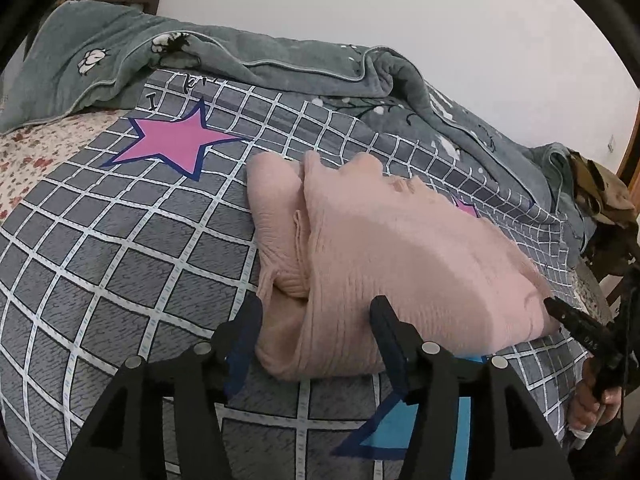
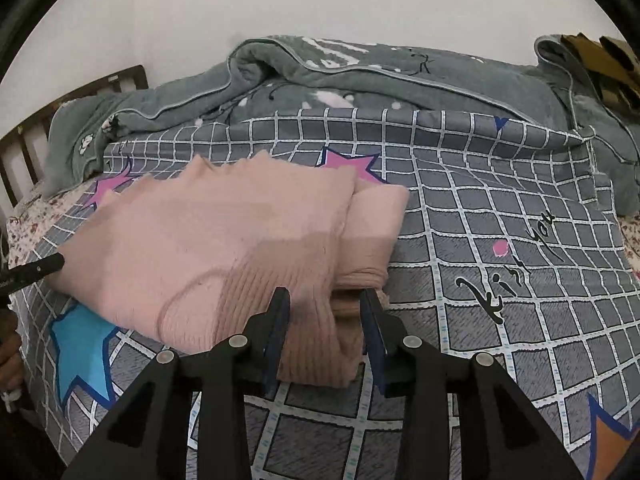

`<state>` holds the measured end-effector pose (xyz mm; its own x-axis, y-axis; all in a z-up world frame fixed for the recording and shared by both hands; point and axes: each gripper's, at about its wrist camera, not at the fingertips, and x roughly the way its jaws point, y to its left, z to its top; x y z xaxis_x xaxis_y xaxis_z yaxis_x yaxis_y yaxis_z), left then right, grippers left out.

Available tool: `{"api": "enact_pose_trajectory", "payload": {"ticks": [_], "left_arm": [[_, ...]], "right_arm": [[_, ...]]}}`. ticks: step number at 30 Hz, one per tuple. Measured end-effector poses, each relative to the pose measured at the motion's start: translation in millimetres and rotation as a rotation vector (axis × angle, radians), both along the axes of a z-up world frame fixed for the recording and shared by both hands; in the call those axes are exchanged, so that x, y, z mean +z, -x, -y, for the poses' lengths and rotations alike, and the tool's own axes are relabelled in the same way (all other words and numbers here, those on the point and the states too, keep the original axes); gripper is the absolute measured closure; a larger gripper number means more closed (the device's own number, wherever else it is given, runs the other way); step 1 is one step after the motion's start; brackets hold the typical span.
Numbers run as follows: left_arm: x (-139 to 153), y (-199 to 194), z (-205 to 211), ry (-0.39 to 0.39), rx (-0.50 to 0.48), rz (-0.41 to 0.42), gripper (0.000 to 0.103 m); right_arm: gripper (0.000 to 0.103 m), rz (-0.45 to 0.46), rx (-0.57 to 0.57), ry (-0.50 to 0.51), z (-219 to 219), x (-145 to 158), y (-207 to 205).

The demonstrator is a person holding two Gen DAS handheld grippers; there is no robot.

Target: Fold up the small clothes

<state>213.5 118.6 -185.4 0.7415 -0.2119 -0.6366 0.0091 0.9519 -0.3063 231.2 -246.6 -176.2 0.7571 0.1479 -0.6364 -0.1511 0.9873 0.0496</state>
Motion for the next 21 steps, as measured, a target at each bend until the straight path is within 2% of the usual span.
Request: {"api": "enact_pose_trajectory", "payload": {"ticks": [5,7,12,15,21], "left_arm": [[-1.4,-1.6,-1.1,0.002,0.011,-0.012,0.044],[-2.8,-2.4,-3.1,0.009,0.018,-0.021,0.041],[-6.0,-3.8,-11.1,0.047,0.025,-0.032,0.038],[-8.3,-5.0,-11.0,0.05,0.022,-0.035,0.037],[-12.0,-7.1,-7.4,0.017,0.024,-0.041,0.037]], "right_arm": [[0.066,-0.02,-0.018,-0.043,7.3,-0.9,-3.6],[0.058,-0.034,-0.028,-0.063,11.4,-0.8,-5.3],[0.047,-0.061,-0.061,-0.113,26.7,-1.5,-5.4],[0.046,-0.104,-0.055,-0.143,31.4,-7.2,-8.5],[0.047,-0.132,-0.058,-0.113,27.3,-16.4,-9.1]]}}
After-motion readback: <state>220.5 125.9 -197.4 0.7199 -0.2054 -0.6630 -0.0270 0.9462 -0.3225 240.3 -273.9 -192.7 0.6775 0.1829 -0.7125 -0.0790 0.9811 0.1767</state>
